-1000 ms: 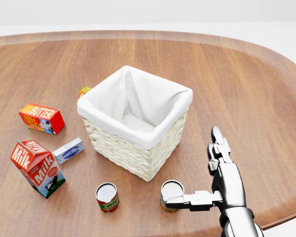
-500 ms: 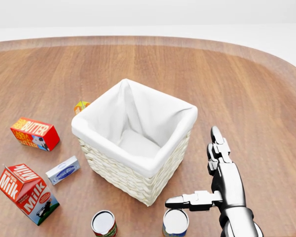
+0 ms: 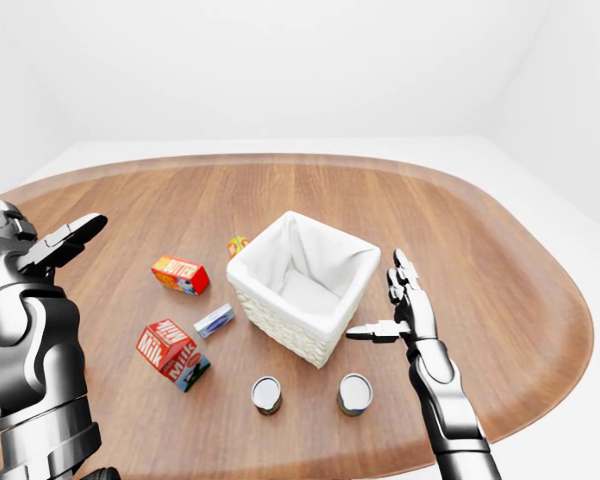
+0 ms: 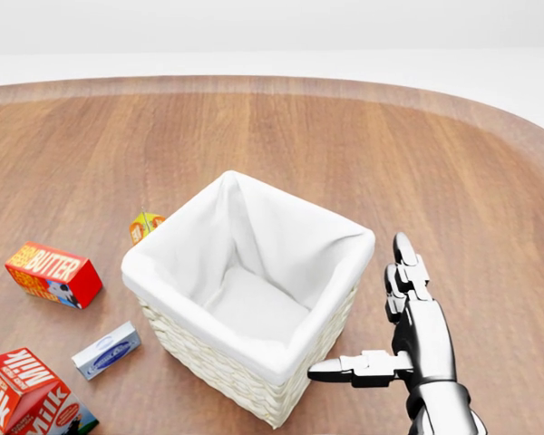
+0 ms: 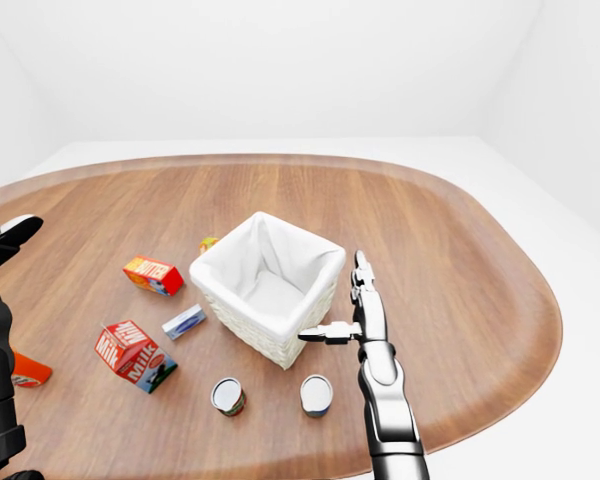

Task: Pick up the alphabet soup, and put it in the basket.

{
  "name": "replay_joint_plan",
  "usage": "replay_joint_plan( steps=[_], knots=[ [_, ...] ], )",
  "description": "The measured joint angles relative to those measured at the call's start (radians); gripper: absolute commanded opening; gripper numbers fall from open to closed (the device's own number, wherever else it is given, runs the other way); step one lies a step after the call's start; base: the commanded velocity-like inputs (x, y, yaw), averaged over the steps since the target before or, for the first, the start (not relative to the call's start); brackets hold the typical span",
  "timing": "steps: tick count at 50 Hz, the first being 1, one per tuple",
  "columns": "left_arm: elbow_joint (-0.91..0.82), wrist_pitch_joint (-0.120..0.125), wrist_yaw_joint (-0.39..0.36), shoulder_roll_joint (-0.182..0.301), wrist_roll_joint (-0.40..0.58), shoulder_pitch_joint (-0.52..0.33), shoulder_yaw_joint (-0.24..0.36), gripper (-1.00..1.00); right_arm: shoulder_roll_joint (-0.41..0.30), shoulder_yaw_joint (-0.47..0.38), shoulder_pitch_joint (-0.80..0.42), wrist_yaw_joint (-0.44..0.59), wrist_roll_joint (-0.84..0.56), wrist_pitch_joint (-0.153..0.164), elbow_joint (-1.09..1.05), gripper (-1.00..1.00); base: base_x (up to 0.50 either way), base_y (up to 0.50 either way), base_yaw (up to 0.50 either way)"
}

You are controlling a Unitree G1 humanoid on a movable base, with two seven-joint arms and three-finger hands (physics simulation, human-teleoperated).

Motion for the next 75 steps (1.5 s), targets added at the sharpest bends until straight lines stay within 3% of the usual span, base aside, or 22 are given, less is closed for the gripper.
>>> replay_joint_plan(
  steps=[27,42,51,75],
  knots=[
    [0.004,0.0,0.0,0.002,0.003,0.0,0.001,1.0,0.0,-0.01,0.022,-0.008,0.017,0.006,-0.018,1.0,0.18,0.01,0.0],
    [0.009,0.0,0.0,0.001,0.005,-0.001,-0.001,1.0,0.006,-0.023,0.076,-0.045,0.014,0.033,-0.081,1.0,0.0,0.0,0.0],
    [0.007,0.0,0.0,0.001,0.006,0.0,-0.001,1.0,0.008,-0.031,0.111,-0.059,0.015,0.065,-0.13,1.0,0.0,0.0,0.0],
    [0.018,0.0,-0.006,0.0,0.017,-0.001,-0.002,1.0,0.015,-0.088,0.231,-0.019,-0.037,0.065,-0.334,1.0,0.0,0.0,0.0]
  ],
)
